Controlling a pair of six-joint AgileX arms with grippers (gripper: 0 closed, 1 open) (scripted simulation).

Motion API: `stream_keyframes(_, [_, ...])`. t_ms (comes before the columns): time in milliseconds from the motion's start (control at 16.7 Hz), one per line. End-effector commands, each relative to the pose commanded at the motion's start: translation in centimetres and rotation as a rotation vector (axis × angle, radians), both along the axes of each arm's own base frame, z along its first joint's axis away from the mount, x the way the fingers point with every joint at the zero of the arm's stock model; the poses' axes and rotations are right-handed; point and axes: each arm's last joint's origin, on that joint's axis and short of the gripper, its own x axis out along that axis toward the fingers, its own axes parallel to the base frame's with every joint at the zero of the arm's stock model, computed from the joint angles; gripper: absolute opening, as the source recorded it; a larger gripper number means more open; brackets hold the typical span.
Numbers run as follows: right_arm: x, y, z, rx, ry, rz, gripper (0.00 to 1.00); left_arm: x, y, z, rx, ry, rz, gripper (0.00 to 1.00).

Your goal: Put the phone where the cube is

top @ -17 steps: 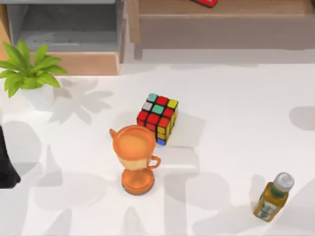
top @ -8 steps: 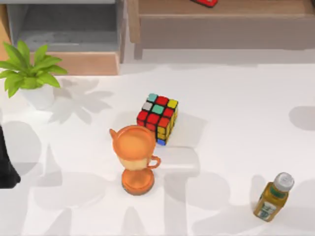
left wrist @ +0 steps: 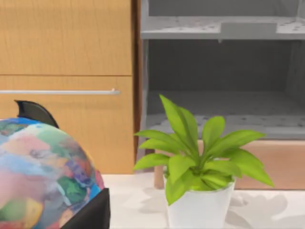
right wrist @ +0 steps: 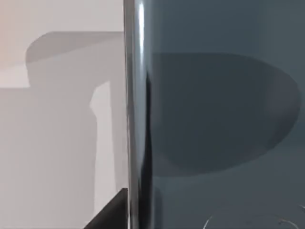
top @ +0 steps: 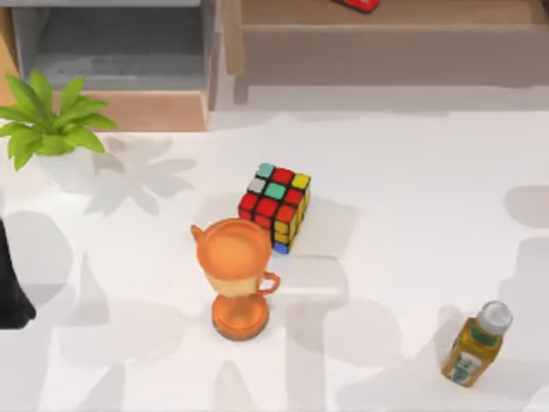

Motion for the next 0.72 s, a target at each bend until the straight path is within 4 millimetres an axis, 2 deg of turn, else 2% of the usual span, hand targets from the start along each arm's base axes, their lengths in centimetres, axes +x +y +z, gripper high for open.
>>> stream_keyframes(180, [1.8, 1.8, 3.6, -0.027, -0.088, -0.032, 0.0, 0.0, 0.0, 0.0, 0.0, 0.0, 0.0, 1.0])
stream_keyframes(420, [4.3, 5.7, 7.3, -0.02, -0.167, -0.058, 0.0, 0.0, 0.0, 0.0, 0.0, 0.0, 0.0, 1.0])
stream_keyframes(540, [5.6, 8.2, 8.5, -0.001, -0.183, -0.056, 0.0, 0.0, 0.0, 0.0, 0.0, 0.0, 0.0, 1.0])
stream_keyframes(720, [7.5, 12.7, 8.9, 0.035, -0.171, -0.028, 0.0, 0.0, 0.0, 0.0, 0.0, 0.0, 0.0, 1.0])
